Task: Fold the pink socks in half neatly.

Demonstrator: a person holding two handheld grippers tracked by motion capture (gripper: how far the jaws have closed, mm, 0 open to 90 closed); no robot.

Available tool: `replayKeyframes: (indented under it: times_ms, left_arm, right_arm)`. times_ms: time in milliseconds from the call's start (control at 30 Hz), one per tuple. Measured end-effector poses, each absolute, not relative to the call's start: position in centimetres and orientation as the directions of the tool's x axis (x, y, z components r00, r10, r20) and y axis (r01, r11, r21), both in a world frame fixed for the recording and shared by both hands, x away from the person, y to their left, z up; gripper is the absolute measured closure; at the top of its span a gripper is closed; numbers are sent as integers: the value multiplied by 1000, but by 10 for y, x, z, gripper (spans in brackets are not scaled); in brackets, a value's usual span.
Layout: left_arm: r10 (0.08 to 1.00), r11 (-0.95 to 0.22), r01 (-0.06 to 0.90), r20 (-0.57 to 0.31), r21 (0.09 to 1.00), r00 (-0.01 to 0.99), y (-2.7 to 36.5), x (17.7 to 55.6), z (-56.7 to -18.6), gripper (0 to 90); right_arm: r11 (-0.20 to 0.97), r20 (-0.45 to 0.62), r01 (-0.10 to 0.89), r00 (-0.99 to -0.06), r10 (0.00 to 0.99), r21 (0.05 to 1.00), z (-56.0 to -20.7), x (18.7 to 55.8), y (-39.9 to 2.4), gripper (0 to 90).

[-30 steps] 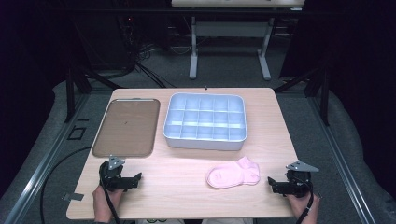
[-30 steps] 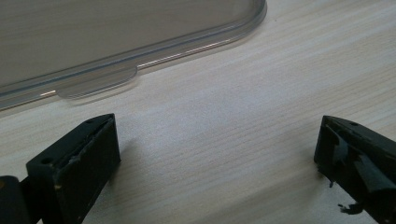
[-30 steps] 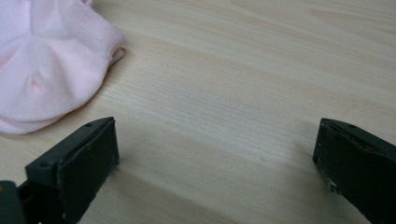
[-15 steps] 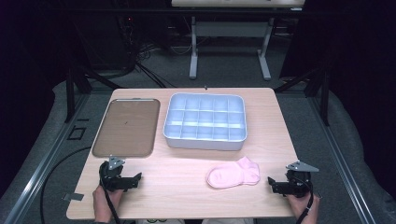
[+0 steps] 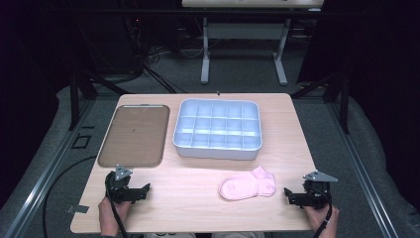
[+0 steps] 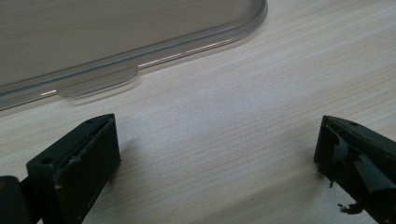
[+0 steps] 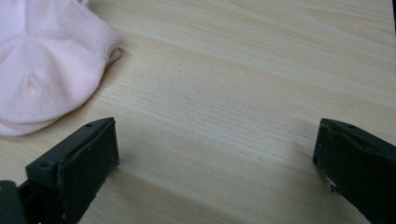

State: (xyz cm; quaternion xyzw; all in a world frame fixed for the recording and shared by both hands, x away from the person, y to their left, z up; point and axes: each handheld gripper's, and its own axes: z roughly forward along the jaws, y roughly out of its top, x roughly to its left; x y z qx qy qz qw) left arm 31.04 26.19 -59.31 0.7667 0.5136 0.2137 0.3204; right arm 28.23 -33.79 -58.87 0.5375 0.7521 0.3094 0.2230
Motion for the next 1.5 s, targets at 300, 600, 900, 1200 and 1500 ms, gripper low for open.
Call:
replayKeyframes:
  times_ms: [300,600,900,1200,1500]
  left_arm:
    - [925,-268,650,1,711,381,262,310,-593,3]
    - [925,-268,649,2,712,380,262,310,-593,4]
    - [925,-268,648,3,713,379,262,310,-593,4]
    - [925,-267,649,1,713,380,262,310,-593,5]
    - [925,-266,648,0,713,380,262,310,-593,5]
  right_arm:
    - [206,9,662,-307,952,720,-580,276,-337,0]
    - [271,-24,622,-375,927,734,-547,269,-316,0]
    - [360,-35,593,-486,873,720,-531,278,-277,0]
    - [424,-26,586,-566,824,691,-536,291,-243,106]
    - [497,-25,586,-631,776,640,-549,303,-209,304]
